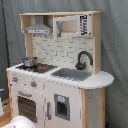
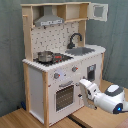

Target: Play with the kitchen

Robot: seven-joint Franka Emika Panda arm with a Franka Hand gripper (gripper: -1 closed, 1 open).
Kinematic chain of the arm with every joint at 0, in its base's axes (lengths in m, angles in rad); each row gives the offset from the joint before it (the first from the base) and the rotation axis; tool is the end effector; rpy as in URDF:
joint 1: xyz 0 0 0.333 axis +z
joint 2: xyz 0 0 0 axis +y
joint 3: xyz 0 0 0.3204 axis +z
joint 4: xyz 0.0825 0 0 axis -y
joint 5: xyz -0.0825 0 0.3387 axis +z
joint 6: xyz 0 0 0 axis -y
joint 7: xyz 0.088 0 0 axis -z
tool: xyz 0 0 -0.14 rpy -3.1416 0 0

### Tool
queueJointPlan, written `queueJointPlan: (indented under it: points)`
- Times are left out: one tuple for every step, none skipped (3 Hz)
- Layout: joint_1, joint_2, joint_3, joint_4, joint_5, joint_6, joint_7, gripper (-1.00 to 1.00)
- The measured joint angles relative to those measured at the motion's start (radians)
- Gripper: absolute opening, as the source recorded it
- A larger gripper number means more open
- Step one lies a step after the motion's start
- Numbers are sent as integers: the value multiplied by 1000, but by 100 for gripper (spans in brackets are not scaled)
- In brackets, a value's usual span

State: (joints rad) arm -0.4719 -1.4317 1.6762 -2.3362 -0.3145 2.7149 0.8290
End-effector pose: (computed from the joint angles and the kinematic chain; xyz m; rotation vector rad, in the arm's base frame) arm 0.1843 0.4820 0.2789 1.6188 0.8915 1.4950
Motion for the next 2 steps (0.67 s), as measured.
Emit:
queueJointPlan:
  points:
    - [18, -2, -39, 3, -3, -19, -96, 100]
    - [38, -2, -66, 5, -3, -42, -197, 100]
